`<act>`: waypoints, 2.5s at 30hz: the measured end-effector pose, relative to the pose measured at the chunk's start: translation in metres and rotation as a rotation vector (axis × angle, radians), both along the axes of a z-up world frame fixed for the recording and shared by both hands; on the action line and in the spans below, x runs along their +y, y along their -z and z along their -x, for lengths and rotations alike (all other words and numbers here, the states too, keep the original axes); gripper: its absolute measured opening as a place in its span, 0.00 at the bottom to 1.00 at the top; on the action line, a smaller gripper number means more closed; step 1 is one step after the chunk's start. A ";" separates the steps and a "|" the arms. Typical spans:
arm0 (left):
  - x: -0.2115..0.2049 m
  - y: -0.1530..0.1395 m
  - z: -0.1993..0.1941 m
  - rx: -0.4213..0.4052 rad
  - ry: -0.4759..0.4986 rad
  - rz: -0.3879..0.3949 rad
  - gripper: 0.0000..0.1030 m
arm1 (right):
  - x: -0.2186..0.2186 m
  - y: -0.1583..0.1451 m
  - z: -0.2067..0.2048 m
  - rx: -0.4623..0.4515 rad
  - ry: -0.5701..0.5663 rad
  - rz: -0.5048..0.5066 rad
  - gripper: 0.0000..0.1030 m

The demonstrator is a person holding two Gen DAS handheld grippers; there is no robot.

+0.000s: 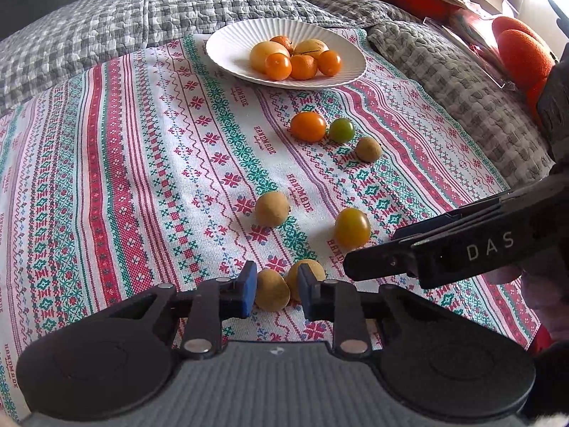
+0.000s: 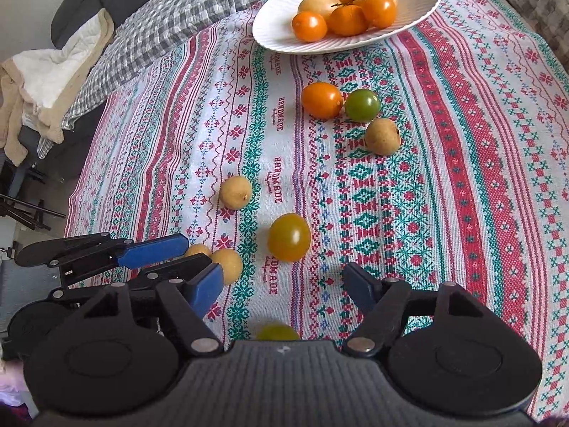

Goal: Organize fruits
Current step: 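Grasp a brown round fruit with the left tool while the right tool grasps a pale yellow fruit, then lift both held fruits and carry them over the white bowl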

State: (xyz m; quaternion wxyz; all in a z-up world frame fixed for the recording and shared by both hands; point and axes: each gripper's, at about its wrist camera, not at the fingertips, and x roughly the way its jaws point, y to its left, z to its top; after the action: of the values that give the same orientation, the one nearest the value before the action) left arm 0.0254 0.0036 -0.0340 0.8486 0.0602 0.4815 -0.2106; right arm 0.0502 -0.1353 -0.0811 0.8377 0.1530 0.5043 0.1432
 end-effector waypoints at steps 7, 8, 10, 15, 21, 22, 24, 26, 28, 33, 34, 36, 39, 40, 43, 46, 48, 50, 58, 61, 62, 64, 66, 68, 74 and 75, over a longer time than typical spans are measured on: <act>0.010 -0.002 0.000 0.027 -0.007 0.016 0.02 | 0.008 0.003 -0.003 0.033 0.005 -0.081 0.51; 0.011 -0.002 0.000 0.029 -0.006 0.017 0.02 | 0.010 0.003 -0.003 0.036 0.006 -0.092 0.49; 0.012 -0.002 -0.001 0.038 -0.013 0.026 0.02 | 0.014 0.004 -0.005 0.039 0.011 -0.109 0.42; 0.018 -0.003 -0.002 0.059 -0.031 0.046 0.02 | 0.025 0.007 -0.010 0.052 0.014 -0.122 0.33; 0.019 -0.003 -0.001 0.057 -0.033 0.048 0.04 | 0.027 0.010 -0.014 0.056 0.012 -0.135 0.21; 0.020 -0.003 -0.001 0.056 -0.040 0.051 0.05 | 0.027 0.009 -0.014 0.051 0.010 -0.128 0.21; 0.022 -0.003 -0.003 0.061 -0.056 0.066 0.08 | 0.025 0.006 -0.012 0.031 0.011 -0.100 0.21; 0.023 -0.004 -0.003 0.068 -0.063 0.089 0.11 | 0.020 0.005 -0.010 0.026 0.017 -0.092 0.21; 0.021 -0.004 -0.004 0.078 -0.066 0.107 0.13 | 0.012 0.004 -0.009 0.025 0.026 -0.091 0.21; 0.005 0.003 -0.004 0.089 -0.043 0.064 0.15 | 0.000 0.005 -0.003 0.029 0.040 -0.069 0.21; 0.002 0.005 -0.005 0.091 -0.050 0.051 0.15 | 0.000 0.006 -0.003 0.031 0.042 -0.067 0.21; -0.002 0.009 -0.006 0.092 -0.065 0.037 0.15 | -0.002 0.005 -0.001 0.029 0.040 -0.063 0.21; -0.007 0.014 -0.006 0.072 -0.079 0.014 0.14 | -0.001 0.004 0.000 0.023 0.037 -0.049 0.21; -0.008 0.014 -0.006 0.066 -0.084 0.014 0.14 | -0.002 0.004 0.000 0.022 0.037 -0.049 0.21; -0.006 0.013 -0.008 0.061 -0.104 0.021 0.05 | -0.004 0.004 -0.001 0.023 0.045 -0.053 0.21; -0.004 0.012 -0.009 0.062 -0.122 0.037 0.00 | -0.008 0.003 -0.001 0.020 0.055 -0.058 0.21; -0.002 0.011 -0.010 0.062 -0.129 0.052 0.00 | -0.011 0.003 -0.001 0.018 0.063 -0.066 0.21; -0.001 0.009 -0.011 0.070 -0.131 0.077 0.00 | -0.016 0.001 0.000 0.015 0.075 -0.079 0.21; 0.007 0.006 -0.015 0.080 -0.164 0.146 0.06 | -0.032 -0.004 0.004 -0.007 0.120 -0.125 0.21; 0.007 0.004 -0.017 0.067 -0.192 0.167 0.20 | -0.035 -0.003 0.004 -0.001 0.124 -0.114 0.21; 0.006 0.003 -0.017 0.061 -0.200 0.175 0.21 | -0.034 -0.003 0.003 0.000 0.126 -0.111 0.21; 0.003 0.003 -0.020 0.064 -0.206 0.191 0.21 | -0.032 -0.002 0.002 0.000 0.127 -0.110 0.21; -0.003 0.005 -0.021 0.085 -0.194 0.203 0.21 | -0.032 -0.003 0.001 -0.001 0.126 -0.109 0.21; -0.011 0.007 -0.021 0.093 -0.178 0.195 0.21 | -0.032 -0.003 0.001 0.001 0.124 -0.106 0.21; -0.028 0.015 -0.022 0.101 -0.174 0.134 0.21 | -0.036 -0.002 0.002 0.004 0.130 -0.095 0.21; -0.029 0.017 -0.022 0.103 -0.176 0.121 0.20 | -0.036 -0.002 0.002 0.004 0.131 -0.094 0.21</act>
State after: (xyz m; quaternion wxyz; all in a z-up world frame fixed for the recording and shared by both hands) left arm 0.0479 -0.0255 -0.0506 0.8400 -0.0446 0.5144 -0.1668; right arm 0.0482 -0.1714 -0.0792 0.8361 0.2250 0.4878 0.1113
